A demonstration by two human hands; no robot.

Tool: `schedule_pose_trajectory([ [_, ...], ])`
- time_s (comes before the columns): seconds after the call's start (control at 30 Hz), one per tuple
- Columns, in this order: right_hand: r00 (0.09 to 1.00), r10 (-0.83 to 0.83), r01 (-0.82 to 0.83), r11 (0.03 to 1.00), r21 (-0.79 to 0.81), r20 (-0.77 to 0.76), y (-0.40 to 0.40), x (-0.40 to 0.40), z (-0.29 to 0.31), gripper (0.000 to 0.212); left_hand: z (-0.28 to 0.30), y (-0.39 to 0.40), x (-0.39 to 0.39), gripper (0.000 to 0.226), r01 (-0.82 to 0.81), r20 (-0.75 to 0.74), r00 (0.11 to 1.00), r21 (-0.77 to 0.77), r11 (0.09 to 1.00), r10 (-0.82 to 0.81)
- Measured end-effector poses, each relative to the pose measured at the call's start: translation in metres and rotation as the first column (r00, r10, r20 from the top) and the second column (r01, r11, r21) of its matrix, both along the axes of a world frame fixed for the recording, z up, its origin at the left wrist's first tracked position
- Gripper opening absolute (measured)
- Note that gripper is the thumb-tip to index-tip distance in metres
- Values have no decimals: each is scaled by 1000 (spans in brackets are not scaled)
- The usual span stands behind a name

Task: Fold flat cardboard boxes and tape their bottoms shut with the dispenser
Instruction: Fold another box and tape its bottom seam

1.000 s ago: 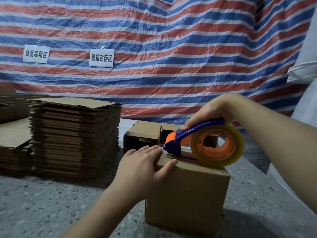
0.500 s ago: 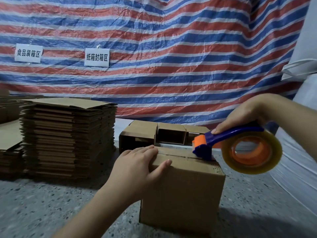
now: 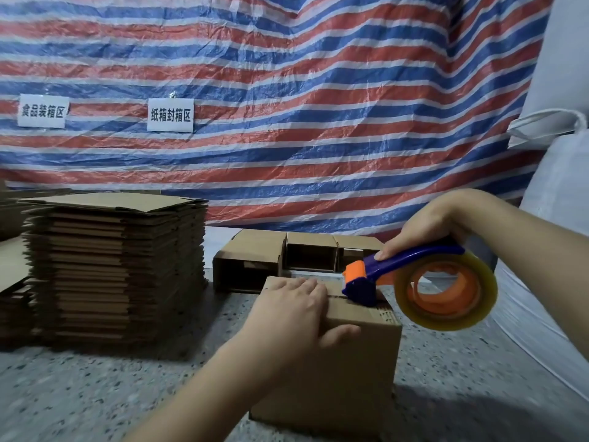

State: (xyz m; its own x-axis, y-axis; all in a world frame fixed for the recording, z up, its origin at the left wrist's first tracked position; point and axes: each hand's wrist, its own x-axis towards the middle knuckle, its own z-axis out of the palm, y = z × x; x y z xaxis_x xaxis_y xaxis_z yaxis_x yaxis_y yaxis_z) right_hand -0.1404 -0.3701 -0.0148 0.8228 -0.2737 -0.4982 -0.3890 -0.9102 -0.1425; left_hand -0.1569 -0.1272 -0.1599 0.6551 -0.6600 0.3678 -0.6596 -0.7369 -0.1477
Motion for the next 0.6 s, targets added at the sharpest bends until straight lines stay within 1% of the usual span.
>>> schedule_pose_trajectory([
  [0.1, 1000, -14, 14, 1000, 8, 3, -1, -1, 0, 103, -3, 0, 4, 79, 2, 29, 1000, 2, 1000, -2],
  [0.2, 1000, -2, 2, 1000, 10, -3, -6, -3, 3, 109, -4, 0, 6, 77, 5, 45, 999, -6, 1000, -5],
  [0.27, 1000, -2, 2, 1000, 19, 0, -13, -7, 6, 110, -5, 1, 7, 78, 3, 52, 999, -14, 1000, -3],
  [0.37, 999, -46, 46, 998, 33, 10, -29, -19, 11, 101, -6, 1, 6, 84, 9, 60, 998, -31, 999, -7],
  [0.5, 998, -69, 68, 998, 16, 5, -49, -30, 11, 109, -6, 2, 4, 85, 2, 54, 999, -45, 999, 1],
  [0.6, 996, -80, 81, 996, 23, -35, -49, -30, -3, 97, -5, 2, 2, 83, -7, 32, 999, -37, 999, 8],
])
